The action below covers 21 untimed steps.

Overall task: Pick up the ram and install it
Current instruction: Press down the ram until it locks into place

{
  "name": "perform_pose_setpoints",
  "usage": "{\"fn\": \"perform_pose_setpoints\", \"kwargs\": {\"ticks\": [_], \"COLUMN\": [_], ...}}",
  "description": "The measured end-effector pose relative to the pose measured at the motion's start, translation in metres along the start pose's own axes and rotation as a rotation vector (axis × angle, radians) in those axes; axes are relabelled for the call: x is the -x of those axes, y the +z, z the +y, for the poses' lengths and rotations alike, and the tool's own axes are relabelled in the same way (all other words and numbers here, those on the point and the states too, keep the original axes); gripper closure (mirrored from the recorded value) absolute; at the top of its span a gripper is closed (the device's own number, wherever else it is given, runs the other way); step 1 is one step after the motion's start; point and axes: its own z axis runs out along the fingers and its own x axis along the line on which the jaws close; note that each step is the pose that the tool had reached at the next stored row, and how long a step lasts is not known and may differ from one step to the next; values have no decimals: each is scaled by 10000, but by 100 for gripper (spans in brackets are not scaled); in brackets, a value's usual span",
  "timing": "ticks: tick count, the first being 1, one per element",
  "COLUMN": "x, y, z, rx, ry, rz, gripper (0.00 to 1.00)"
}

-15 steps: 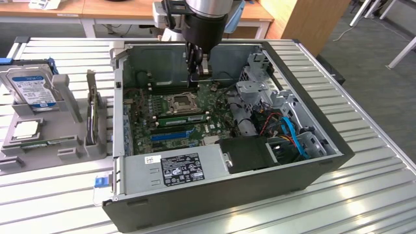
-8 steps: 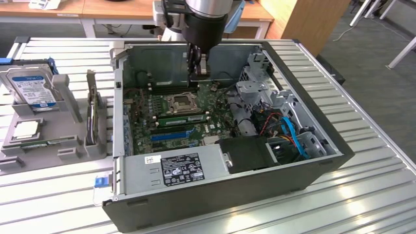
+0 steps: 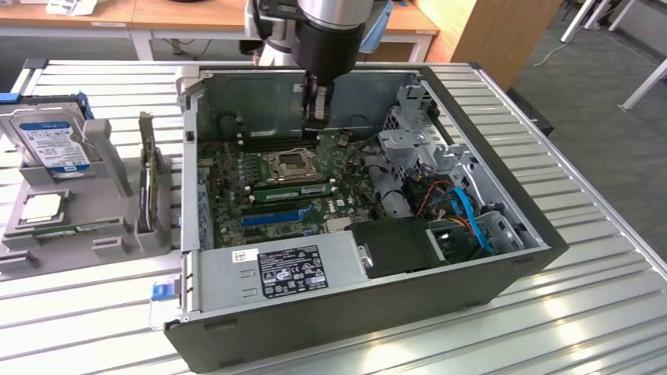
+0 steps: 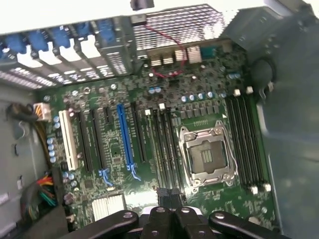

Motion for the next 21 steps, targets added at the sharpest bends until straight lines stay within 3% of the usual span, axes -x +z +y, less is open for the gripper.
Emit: {"fn": "perform_pose_setpoints", "kwargs": {"ticks": [21], "x": [-2], "y": [25], "z": [2], "rx": [-158], "ry": [3592], "rz": [-149], "gripper": [90]}}
